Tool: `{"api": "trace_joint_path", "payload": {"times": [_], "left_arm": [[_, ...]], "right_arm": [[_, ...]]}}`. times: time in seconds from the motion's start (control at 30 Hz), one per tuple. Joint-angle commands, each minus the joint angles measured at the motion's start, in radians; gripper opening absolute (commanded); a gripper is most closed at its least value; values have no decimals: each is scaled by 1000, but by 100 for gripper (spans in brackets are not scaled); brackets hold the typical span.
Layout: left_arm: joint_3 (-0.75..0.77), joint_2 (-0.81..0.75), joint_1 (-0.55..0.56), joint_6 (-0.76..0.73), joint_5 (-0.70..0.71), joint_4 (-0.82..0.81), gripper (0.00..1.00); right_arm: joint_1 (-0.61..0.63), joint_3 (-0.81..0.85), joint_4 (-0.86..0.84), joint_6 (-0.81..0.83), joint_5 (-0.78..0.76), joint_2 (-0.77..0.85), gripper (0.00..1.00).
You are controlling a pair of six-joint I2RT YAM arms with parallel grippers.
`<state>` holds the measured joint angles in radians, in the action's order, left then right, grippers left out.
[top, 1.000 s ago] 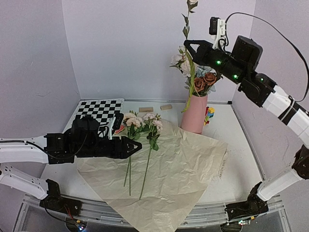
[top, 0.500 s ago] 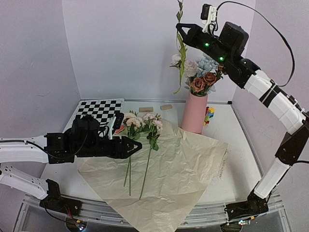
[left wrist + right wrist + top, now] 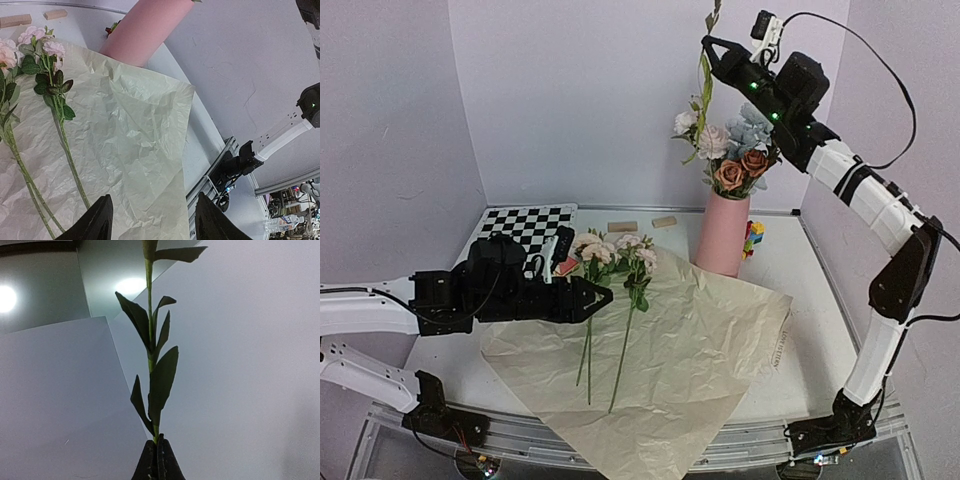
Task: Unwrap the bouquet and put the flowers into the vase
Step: Pick up the fake flower from the wrapping paper.
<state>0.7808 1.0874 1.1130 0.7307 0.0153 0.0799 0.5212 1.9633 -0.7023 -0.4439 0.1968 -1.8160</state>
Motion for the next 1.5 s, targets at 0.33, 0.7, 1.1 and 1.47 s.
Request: {"api": "trace_joint_path", "payload": {"times": [0.33, 0.7, 1.1, 1.47], "left_arm": [[75, 61, 4, -11, 29, 8, 57], [95, 94, 4, -24, 33, 8, 57], [256, 28, 4, -145, 103, 67, 68], [393, 42, 4, -184, 46, 48, 84]], "right_arm": [[-108, 173, -124, -93, 117, -78, 0], [-125, 30, -124, -167, 235, 31, 0], [0, -260, -26, -152, 278, 258, 0], [240, -574, -38, -125, 136, 438, 0]]}}
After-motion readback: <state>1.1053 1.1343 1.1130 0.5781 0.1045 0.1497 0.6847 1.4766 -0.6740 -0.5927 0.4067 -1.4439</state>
